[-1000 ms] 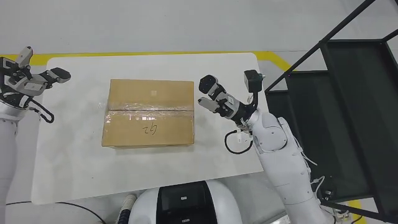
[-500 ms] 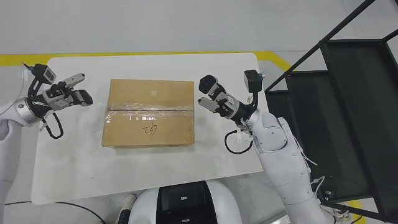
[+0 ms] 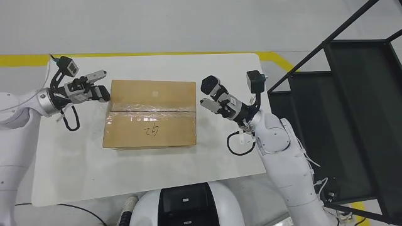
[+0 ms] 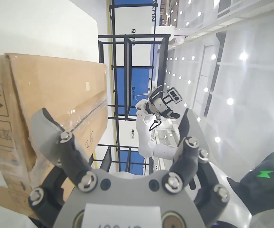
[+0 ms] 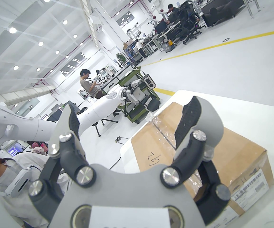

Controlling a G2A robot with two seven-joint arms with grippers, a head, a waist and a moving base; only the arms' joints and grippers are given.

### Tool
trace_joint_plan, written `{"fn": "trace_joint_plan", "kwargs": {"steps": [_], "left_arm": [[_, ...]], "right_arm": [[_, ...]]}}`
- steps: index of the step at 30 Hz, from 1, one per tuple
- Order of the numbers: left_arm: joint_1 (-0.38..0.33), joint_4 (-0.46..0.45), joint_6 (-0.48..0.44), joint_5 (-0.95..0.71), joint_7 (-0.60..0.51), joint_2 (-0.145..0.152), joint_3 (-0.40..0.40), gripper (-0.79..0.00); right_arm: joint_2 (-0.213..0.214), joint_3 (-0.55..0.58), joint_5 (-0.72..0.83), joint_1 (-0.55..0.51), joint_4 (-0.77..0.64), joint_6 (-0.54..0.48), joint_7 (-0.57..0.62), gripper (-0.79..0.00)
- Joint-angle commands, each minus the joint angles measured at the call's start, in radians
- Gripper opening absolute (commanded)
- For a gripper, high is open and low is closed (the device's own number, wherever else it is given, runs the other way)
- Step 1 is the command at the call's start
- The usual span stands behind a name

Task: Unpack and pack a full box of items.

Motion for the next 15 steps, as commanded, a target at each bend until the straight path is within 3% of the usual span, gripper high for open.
{"fn": "trace_joint_plan", "kwargs": {"steps": [1,8,15], "left_arm": [[-0.007,0.016,-0.002,0.007,-0.009,-0.001,0.008,0.000],[-0.011,0.044,-0.009,0.007,-0.063,-0.004,0.030,0.000],[0.006,0.017,-0.042,-0.026,-0.136,0.000,0.020,0.000]], "right_arm": [[0.000,0.000,0.000,0.000,0.000,0.000,0.000,0.000],[0.000,0.000,0.000,0.000,0.000,0.000,0.000,0.000],[0.000,0.000,0.000,0.000,0.000,0.000,0.000,0.000]]}}
